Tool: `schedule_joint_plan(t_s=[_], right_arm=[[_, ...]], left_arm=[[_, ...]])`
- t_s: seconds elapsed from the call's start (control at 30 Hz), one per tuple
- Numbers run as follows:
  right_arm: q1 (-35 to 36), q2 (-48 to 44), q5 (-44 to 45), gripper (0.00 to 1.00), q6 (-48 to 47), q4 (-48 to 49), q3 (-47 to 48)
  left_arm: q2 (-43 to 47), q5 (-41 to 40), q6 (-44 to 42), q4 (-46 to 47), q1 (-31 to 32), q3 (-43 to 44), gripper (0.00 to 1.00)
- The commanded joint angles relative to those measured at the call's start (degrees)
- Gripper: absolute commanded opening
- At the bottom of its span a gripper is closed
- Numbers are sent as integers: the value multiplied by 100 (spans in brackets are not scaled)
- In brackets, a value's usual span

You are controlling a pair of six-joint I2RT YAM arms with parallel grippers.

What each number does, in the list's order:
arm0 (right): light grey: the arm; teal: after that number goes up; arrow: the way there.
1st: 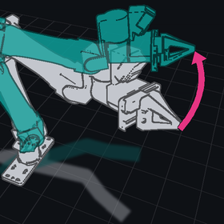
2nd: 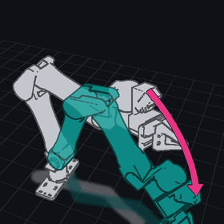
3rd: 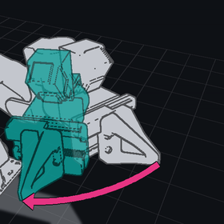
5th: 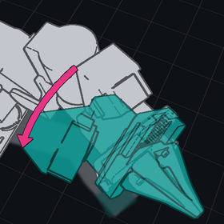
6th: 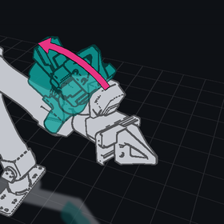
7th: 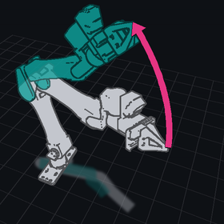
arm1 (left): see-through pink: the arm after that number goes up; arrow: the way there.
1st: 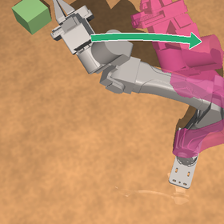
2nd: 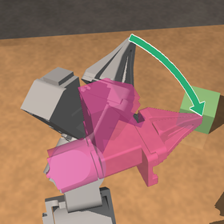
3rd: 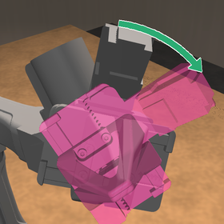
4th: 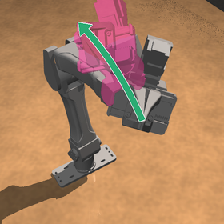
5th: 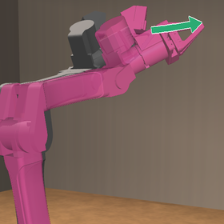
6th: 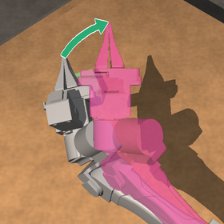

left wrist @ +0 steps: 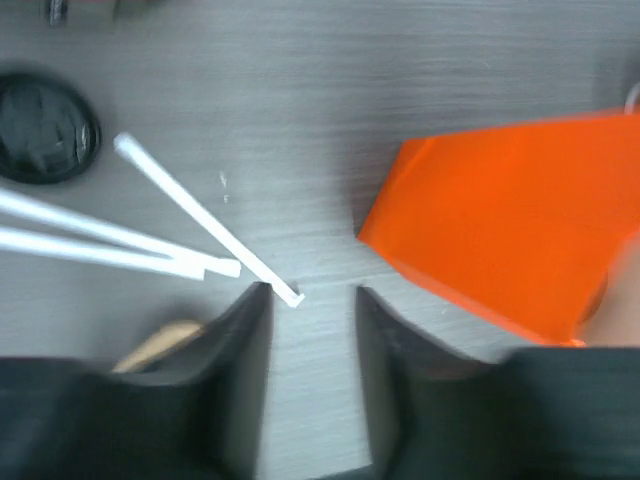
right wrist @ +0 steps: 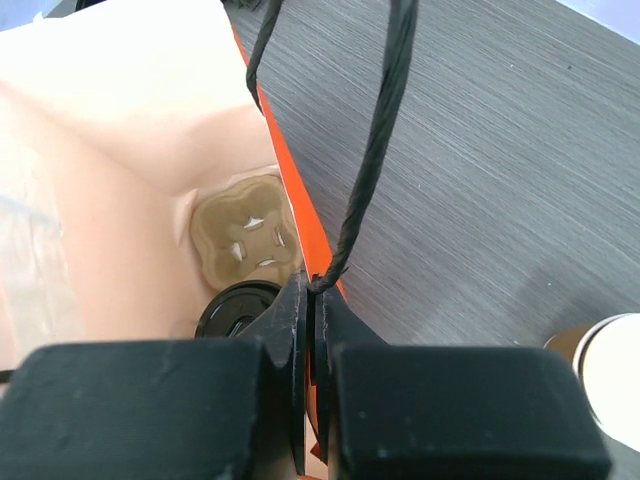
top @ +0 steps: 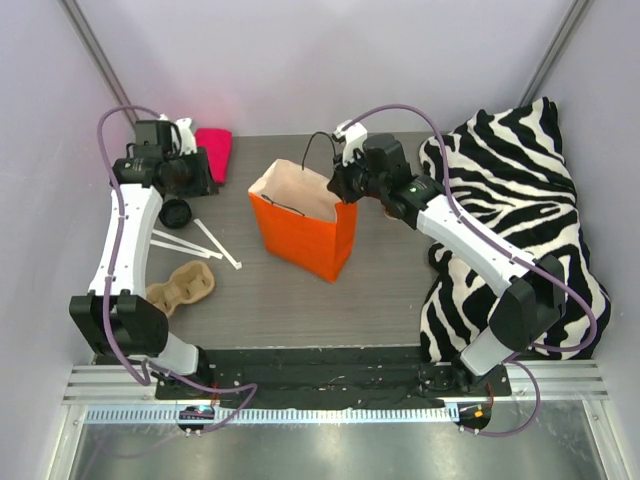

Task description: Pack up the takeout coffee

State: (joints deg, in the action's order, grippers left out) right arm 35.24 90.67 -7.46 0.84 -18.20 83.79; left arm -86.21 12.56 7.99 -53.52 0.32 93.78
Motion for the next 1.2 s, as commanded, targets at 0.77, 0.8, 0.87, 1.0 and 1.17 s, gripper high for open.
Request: schedule_joint_plan(t_s=[0.77, 0.8, 0.87, 1.0, 1.17], right_arm=[[-9, -647, -255, 91, -391, -350, 946], [-9, -717, -256, 94, -453, -395, 981], [-9, -796, -238, 95, -515, -552, 1034], [-9, -1060, -159, 98, -611, -782, 973], [-18, -1526, 166, 98, -752, -905, 552]], left_arm=[[-817, -482, 1706, 1115, -603, -1485, 90], [-861, -561, 1715, 1133, -551, -1459, 87], [-1028, -675, 1741, 1168, -480, -1398, 82], [-1283, -1087, 1846, 1203, -349, -1292, 76], [-1609, -1694, 2031, 1212, -304, -1274, 67]])
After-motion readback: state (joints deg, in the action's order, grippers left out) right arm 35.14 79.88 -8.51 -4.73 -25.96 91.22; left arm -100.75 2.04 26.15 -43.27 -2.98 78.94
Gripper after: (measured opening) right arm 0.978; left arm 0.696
